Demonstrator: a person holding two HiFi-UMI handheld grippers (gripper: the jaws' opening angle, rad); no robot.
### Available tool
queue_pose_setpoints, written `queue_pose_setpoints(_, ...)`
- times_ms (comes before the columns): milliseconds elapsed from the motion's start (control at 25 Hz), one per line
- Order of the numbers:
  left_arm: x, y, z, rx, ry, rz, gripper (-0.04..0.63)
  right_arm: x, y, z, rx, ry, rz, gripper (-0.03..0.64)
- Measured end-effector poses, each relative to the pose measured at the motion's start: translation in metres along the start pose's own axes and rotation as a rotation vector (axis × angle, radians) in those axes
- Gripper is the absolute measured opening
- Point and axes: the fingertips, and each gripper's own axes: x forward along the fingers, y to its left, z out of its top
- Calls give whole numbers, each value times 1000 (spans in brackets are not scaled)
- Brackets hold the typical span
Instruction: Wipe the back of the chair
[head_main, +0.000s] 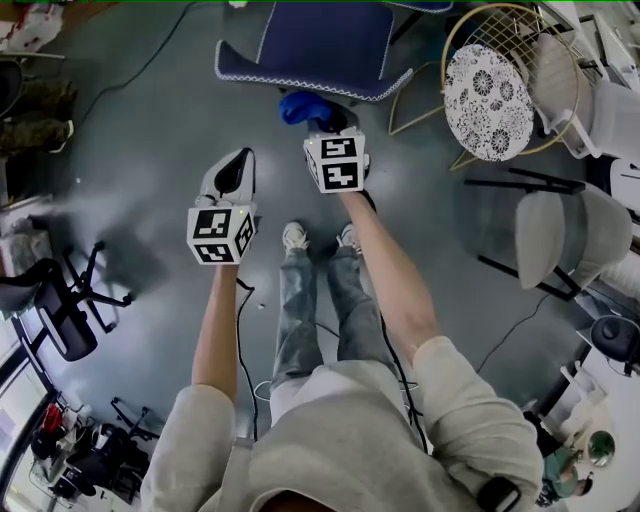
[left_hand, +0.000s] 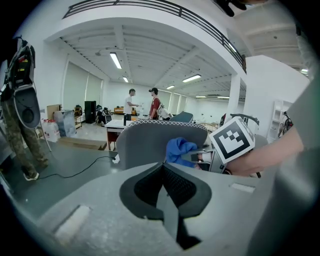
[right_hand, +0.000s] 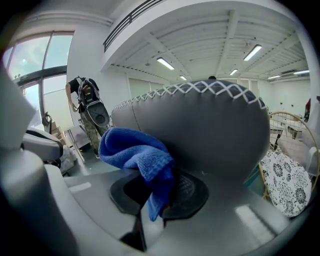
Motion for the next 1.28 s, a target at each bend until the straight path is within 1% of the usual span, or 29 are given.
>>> queue_pose_setpoints(240,10,-13,2,4,2,-21,0,-8,-25,-7,-6,13,-26,52)
queue_pose_setpoints(560,33,-51,8,23,6,-75,0,-33,-74,-16,2,19,-75,52)
queue_pose_setpoints(720,41,-66,13,19,-5,-92,0,-46,-95,-22,-28,27,-80,52)
queue_pose_setpoints(880,49,-79,17,16,-9,-98,0,-58,-110,-25,-53,44,-63,52)
queue_pose_setpoints(1040,55,-87,17,7,-11,-96,0,-64,-135,-28,-43,42,-96,52)
queue_pose_setpoints(1280,62,-94,15,0,0,-84,0,-57,-165,-24,-65,48,-106,52)
